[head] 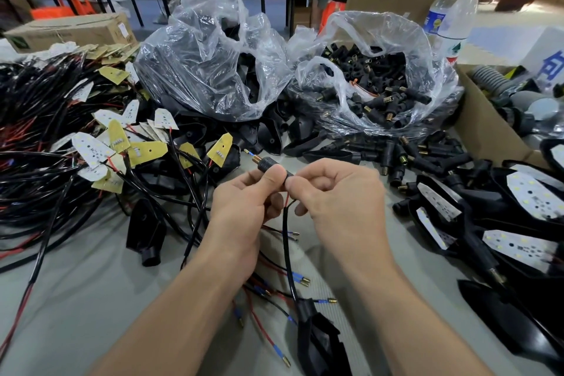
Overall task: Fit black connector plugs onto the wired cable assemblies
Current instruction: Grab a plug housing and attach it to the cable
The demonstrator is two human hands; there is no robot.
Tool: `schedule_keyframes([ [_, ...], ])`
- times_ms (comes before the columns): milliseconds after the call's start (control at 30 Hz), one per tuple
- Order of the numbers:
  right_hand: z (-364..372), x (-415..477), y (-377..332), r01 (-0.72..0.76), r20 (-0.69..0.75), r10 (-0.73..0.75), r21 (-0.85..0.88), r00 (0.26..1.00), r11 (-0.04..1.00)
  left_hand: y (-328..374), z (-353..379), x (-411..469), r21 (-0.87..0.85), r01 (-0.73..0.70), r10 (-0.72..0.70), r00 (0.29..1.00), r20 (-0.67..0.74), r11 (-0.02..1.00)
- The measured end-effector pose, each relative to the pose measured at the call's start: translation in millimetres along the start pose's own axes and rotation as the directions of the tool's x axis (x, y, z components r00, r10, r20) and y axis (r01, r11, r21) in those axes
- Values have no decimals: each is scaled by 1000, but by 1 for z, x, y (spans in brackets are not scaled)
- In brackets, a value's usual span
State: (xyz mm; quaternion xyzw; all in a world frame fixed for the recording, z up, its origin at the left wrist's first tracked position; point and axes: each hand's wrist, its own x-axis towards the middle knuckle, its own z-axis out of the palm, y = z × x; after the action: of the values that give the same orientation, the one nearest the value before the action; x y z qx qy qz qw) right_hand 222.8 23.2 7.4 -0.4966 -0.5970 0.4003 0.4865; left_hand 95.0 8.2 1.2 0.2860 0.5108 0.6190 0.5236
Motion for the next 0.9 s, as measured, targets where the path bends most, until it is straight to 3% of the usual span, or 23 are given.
schedule_keyframes([
  [67,1,0,-3,-97,73,86,164,994,982,2,-1,0,-17,-4,5,1000,5,1000],
  [167,-6,4,-7,-335,256,242,428,936,840,5,-1,1,-41,6,-5,1000,25,999],
  [400,-5,3,-7,-491,403,308,511,862,706,5,-1,0,-23,-14,16,997,79,1000],
  [567,-3,2,-5,-465,364,312,488,878,739,4,-3,2,16,-81,77,987,141,997],
  [733,-11,0,-8,-548,624,276,297,731,782,5,-5,2,-36,-41,45,995,89,998],
  [800,-10,0,-6,-517,584,275,298,764,803,7,-6,1,-33,-75,77,995,64,997],
  [900,-6,3,0,-365,425,235,256,874,895,4,-5,3,100,-169,168,985,27,980],
])
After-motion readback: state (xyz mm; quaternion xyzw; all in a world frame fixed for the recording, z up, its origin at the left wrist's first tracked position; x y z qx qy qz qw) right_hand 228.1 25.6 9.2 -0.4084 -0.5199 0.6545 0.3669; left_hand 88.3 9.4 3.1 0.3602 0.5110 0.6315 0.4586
